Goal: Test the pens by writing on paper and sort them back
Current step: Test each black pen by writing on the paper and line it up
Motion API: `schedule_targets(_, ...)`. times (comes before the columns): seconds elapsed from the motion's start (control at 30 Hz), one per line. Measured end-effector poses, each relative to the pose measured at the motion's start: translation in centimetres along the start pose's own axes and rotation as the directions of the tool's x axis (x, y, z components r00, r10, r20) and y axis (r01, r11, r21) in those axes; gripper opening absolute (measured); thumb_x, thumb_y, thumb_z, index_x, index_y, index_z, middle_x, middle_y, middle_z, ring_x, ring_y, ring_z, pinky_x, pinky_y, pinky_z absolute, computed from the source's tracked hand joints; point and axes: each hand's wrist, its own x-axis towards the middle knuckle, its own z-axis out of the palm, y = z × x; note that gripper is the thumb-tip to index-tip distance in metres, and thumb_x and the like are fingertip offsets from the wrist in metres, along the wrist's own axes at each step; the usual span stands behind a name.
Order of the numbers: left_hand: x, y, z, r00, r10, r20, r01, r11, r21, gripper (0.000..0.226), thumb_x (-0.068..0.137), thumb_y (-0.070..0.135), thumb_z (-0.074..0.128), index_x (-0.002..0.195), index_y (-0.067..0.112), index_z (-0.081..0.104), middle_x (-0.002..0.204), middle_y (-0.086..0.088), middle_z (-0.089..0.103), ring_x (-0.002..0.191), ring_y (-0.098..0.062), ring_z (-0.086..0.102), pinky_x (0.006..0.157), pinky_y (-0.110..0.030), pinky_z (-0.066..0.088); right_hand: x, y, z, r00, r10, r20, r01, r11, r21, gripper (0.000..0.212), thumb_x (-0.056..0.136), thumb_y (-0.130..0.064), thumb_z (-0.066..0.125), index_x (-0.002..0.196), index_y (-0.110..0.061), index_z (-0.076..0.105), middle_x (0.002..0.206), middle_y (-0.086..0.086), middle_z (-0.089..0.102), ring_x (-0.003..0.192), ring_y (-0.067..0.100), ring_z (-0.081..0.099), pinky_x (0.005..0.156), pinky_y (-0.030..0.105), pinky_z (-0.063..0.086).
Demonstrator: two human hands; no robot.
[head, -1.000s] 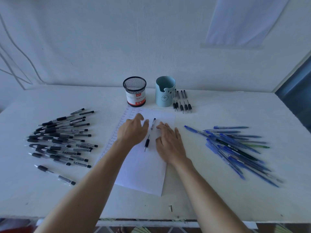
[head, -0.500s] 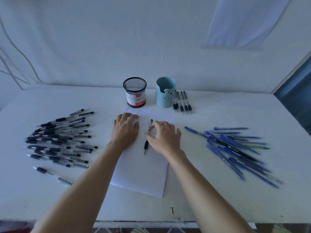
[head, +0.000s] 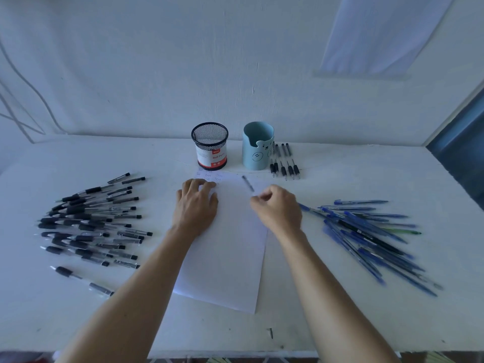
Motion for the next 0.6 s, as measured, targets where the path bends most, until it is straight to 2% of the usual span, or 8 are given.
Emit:
schedule_targets(0.17,0.0,0.0,0.3,0.999,0.002,0.036,-0.004,0.999,0.042,0.038,0.099,0.029,0.051,0.136,0.018,0.055,0.153,-0.009,0.041,0.149,-0.03,0.019,0.117,-0.044,0.017,2.7,2.1,-3.0,0.964,0.092,-0.251,-0.037,0.976,0.213,0.008,0.085,-0.029,0.065,0.091,-0.023,0.067,0.084,-0.01,0.066,0.078,0.019,0.062,0.065,0.028,0.041)
schedule_targets(0.3,0.1,0.1,0.2,0.999,0.008,0.053,-0.011,0.999,0.048,0.057,0.091,0.044,0.032,0.136,0.016,0.054,0.147,-0.004,0.049,0.142,-0.028,0.033,0.115,-0.041,0.024,6.3,3.5,-4.3,0.916,0.176,-0.36,-0.092,0.967,0.237,0.008,0.087,-0.028,0.061,0.094,-0.024,0.065,0.089,-0.012,0.065,0.084,0.02,0.062,0.081,0.038,0.052)
schedule_targets(0.4,0.1,-0.1,0.3,0.999,0.028,0.038,-0.031,0.997,0.071,0.063,0.087,0.046,0.03,0.134,0.015,0.055,0.143,-0.005,0.053,0.136,-0.029,0.041,0.113,-0.043,0.029,9.2,4.0,-4.6,0.906,0.225,-0.358,-0.146,0.961,0.236,0.006,0.088,-0.025,0.061,0.092,-0.024,0.063,0.095,-0.005,0.071,0.087,0.023,0.067,0.084,0.043,0.055)
schedule_targets(0.6,0.3,-0.1,0.3,0.999,0.03,0.036,-0.033,0.995,0.097,0.064,0.085,0.047,0.029,0.131,0.013,0.058,0.138,-0.007,0.056,0.131,-0.032,0.045,0.111,-0.045,0.033,13.2,4.2,-3.9,0.931,0.243,-0.272,-0.221,0.969,0.11,0.015,0.091,-0.023,0.063,0.104,-0.017,0.07,0.107,0.005,0.073,0.099,0.028,0.067,0.086,0.035,0.053)
